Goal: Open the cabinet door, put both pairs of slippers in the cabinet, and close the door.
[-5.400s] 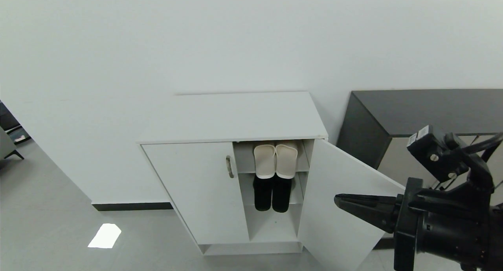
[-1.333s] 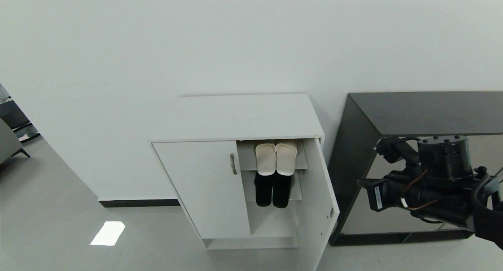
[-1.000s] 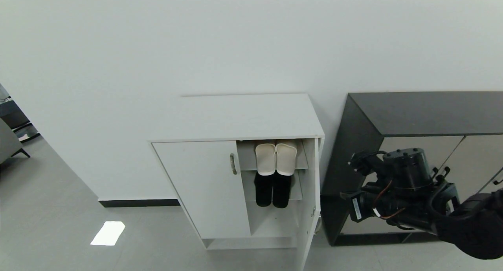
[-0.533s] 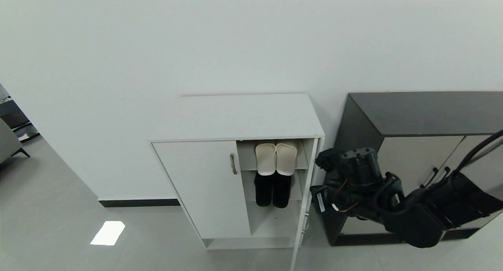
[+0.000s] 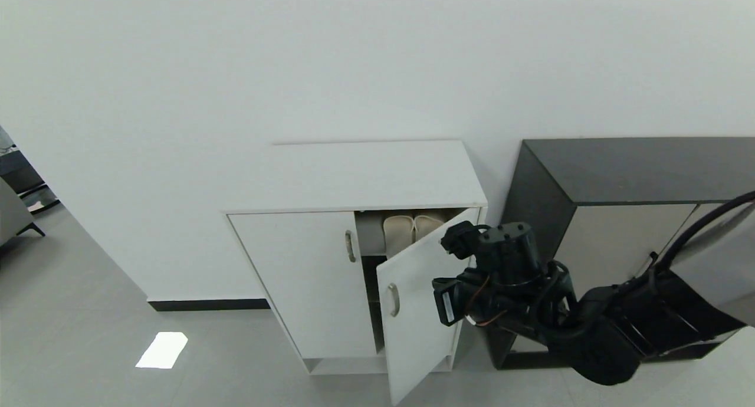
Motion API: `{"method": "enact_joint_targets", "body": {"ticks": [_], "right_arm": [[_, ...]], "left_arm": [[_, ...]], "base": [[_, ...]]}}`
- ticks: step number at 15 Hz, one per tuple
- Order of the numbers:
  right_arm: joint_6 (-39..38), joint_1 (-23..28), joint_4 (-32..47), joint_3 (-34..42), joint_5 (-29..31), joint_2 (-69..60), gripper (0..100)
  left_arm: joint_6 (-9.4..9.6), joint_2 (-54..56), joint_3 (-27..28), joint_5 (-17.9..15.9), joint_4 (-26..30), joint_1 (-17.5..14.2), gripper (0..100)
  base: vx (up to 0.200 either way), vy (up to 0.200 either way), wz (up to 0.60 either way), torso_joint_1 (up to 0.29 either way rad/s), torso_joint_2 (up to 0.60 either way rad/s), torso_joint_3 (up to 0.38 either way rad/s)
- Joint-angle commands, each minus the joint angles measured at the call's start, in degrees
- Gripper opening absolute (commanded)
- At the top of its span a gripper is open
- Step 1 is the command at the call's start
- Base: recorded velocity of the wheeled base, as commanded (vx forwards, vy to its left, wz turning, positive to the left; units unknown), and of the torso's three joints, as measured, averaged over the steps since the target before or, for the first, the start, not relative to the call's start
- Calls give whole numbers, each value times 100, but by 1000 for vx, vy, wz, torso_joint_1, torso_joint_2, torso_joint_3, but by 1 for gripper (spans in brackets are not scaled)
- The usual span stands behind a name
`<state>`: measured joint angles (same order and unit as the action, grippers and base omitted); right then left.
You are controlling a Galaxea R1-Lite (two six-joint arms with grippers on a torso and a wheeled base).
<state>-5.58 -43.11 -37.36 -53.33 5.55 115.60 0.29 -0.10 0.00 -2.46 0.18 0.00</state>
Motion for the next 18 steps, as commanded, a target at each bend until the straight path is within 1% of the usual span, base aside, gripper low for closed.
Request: {"method": "enact_joint_targets", "body": {"ticks": [1,3,5,6,8,18], "right_arm": [[-31,-260,-588,1044,-10,-864,0],[-118,-427,-2012,1677,-1,-803,0],[-241,-436,-2899,1888,17,-486,0],[-285,-436,-3058,1897,17,-337,0],[-294,-436,-3251,1897,17,-275,0],[-268,-436,-3268,2002,25,-275,0]], "left_arm": [[6,-8,0,-9,-1,0,0],[6,-8,0,-17,-1,0,0],[41,-8,0,-26,-1,0,0],[41,-8,0,-26,-1,0,0],[15,-8,0,-26,-1,0,0],[6,-8,0,-26,-1,0,0]], "base": [[0,0,0,0,0,0],[0,0,0,0,0,0],[0,0,0,0,0,0],[0,0,0,0,0,0],[0,0,0,0,0,0],[0,0,0,0,0,0]]}}
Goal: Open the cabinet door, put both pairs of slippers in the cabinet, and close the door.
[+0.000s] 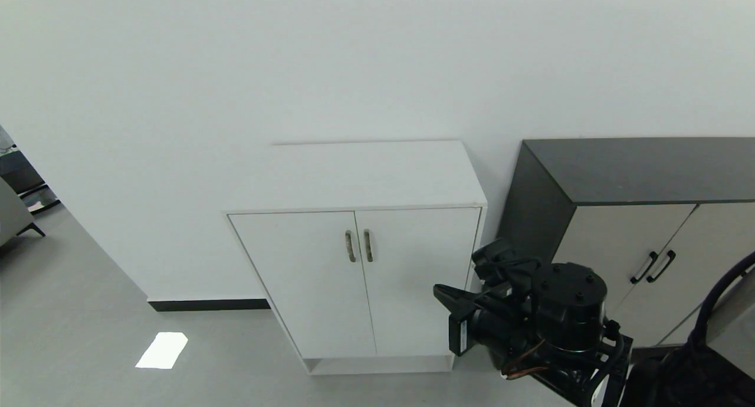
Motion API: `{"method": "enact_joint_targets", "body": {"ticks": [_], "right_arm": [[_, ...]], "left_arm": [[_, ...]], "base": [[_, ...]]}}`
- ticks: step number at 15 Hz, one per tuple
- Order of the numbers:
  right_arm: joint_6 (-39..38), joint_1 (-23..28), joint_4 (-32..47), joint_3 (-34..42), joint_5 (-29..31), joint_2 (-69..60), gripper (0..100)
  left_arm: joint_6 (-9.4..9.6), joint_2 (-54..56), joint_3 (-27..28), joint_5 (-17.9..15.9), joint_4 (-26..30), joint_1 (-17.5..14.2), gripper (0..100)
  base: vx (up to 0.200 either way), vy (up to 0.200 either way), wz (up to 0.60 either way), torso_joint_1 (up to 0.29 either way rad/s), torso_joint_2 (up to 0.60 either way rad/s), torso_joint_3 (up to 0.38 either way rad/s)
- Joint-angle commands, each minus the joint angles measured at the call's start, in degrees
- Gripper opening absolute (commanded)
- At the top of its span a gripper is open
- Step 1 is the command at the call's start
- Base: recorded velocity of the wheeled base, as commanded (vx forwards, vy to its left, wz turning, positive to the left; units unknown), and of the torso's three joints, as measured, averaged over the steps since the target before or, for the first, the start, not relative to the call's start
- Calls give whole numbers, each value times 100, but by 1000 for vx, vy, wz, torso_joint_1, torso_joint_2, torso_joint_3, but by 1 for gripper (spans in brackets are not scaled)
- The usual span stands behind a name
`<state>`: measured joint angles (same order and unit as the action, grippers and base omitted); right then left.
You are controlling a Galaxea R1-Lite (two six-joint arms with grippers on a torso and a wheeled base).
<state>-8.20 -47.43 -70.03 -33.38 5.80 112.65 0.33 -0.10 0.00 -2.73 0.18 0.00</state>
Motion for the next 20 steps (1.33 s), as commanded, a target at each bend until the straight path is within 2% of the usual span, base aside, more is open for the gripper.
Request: {"method": "enact_joint_targets", "body": {"ticks": [1,8,12,15,18,20], "right_arm": [[3,-3,-1,7,0,29,0],[170,24,-195,235,17,-59,0],[451,366,-555,824,808,-288,0],[548,1122,-494,1641,1573,-1052,0],[1348,2388,-283,2643,1617,-2388,0],[1541,2977,297,3092,1591,-3399,0]], "left_arm": [[2,-8,0,1,-1,0,0],[20,-8,0,1,-1,0,0],[20,-8,0,1,-1,0,0],[11,-8,0,1,-1,0,0],[29,-8,0,9,-1,0,0],[20,-8,0,9,-1,0,0]], "base": [[0,0,0,0,0,0],[0,0,0,0,0,0],[0,0,0,0,0,0],[0,0,0,0,0,0],[0,0,0,0,0,0],[0,0,0,0,0,0]]}}
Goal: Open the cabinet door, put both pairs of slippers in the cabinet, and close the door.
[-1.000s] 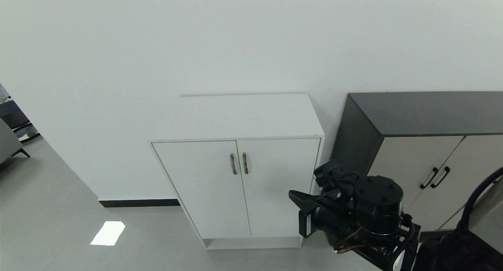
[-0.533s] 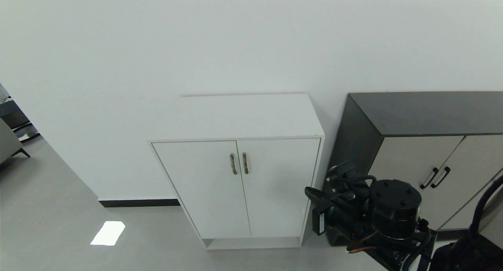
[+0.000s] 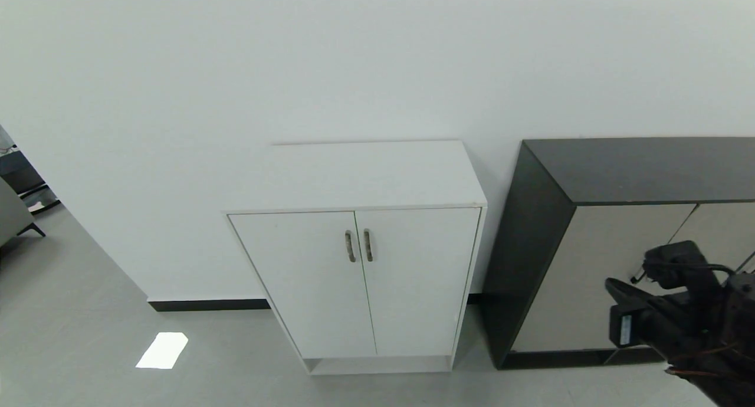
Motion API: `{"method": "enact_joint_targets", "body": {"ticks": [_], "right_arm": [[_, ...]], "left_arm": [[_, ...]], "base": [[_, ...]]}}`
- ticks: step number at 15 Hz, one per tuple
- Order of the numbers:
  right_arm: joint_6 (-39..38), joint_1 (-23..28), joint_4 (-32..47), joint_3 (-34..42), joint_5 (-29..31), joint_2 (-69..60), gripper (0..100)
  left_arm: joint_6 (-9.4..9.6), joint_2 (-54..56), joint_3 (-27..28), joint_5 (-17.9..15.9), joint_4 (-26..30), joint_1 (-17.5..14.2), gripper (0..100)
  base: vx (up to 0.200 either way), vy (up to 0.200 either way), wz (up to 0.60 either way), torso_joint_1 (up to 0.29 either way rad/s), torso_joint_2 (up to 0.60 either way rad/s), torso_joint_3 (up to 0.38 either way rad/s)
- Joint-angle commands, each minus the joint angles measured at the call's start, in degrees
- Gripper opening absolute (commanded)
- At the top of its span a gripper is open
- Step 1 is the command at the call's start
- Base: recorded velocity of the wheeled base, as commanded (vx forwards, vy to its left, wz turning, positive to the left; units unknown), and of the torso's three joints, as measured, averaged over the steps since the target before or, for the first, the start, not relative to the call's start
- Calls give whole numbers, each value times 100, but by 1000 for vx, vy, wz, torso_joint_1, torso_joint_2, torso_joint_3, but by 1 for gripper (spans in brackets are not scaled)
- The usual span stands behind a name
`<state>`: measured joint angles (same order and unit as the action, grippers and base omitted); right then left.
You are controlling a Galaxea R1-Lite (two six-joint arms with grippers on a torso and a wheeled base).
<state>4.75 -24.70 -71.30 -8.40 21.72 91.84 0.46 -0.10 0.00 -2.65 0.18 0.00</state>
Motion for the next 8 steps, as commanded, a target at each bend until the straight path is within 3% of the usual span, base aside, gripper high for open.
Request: {"method": "enact_joint_targets", "body": {"ticks": [1,2,5,8], "right_arm": [[236,826,776,743,-10,-1731,0],[236,879,1031,831,-28,-2004,0],[166,967,2982,840,-327,-3674,0],[-141,967,4037,831,-590,-4438,0]], "left_arm": [[-2,-8,0,1,-1,0,0],[-2,-8,0,1,-1,0,0],[-2,-8,0,10,-1,0,0],[-11,-8,0,18,-1,0,0]], "base": [[0,0,0,0,0,0],[0,0,0,0,0,0],[0,0,0,0,0,0],[0,0,0,0,0,0]]}}
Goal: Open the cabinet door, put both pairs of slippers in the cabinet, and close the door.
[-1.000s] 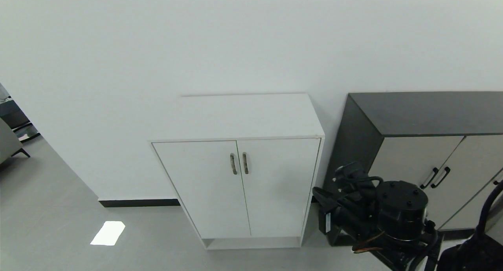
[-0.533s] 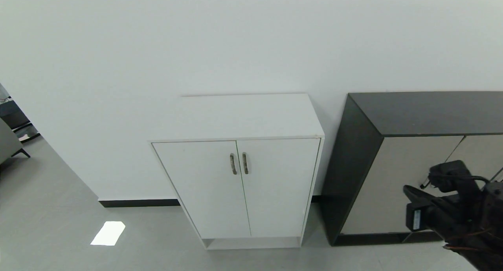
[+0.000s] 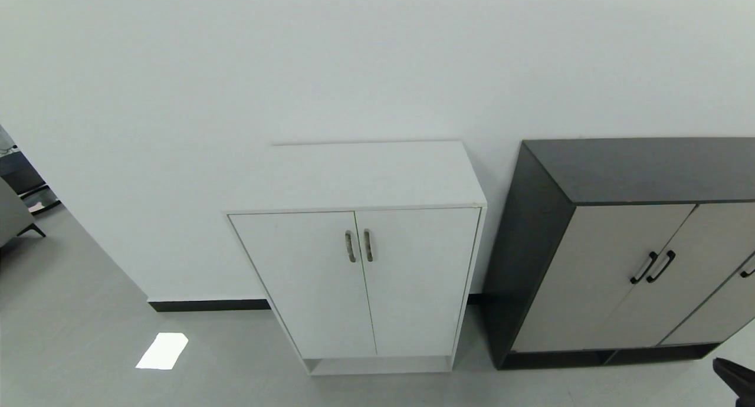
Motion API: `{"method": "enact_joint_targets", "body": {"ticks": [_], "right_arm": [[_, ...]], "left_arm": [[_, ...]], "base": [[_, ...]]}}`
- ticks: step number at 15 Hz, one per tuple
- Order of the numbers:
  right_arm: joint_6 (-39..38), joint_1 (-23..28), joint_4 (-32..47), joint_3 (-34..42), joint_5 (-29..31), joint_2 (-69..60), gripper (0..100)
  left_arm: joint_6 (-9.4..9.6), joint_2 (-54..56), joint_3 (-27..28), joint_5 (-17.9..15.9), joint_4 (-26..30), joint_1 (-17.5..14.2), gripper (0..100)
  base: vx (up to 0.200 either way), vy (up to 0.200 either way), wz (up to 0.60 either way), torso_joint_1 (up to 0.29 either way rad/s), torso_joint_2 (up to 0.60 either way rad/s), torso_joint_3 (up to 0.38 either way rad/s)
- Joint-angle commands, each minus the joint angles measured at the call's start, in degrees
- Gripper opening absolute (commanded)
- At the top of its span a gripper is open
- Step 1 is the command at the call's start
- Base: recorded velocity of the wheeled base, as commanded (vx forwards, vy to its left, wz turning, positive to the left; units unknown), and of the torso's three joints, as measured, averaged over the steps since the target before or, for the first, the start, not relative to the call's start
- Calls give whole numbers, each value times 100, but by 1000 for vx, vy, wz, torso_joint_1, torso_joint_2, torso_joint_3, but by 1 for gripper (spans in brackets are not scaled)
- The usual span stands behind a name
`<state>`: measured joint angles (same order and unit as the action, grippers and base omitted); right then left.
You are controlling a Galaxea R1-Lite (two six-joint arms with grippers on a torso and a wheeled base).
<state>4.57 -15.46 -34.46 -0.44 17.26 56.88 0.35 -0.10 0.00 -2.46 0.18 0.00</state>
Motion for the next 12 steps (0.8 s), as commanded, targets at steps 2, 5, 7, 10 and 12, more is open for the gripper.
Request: {"method": "enact_joint_targets", "body": {"ticks": [2,5,7,10,12], "right_arm": [[-422,43,1372,35,-364,-1654,0],[-466,34,2374,26,-487,-2647,0],[-457,8,3191,26,-672,-3456,0],[-466,16,3306,-18,-1445,-3869,0],[-360,43,3420,26,-1621,-4071,0]], "left_arm": [[9,-8,0,0,-1,0,0],[9,-8,0,-9,-1,0,0],[9,-8,0,-9,-1,0,0],[9,-8,0,-9,-1,0,0],[0,-8,0,-9,-1,0,0]], "base": [[0,0,0,0,0,0],[0,0,0,0,0,0],[0,0,0,0,0,0],[0,0,0,0,0,0],[0,0,0,0,0,0]]}}
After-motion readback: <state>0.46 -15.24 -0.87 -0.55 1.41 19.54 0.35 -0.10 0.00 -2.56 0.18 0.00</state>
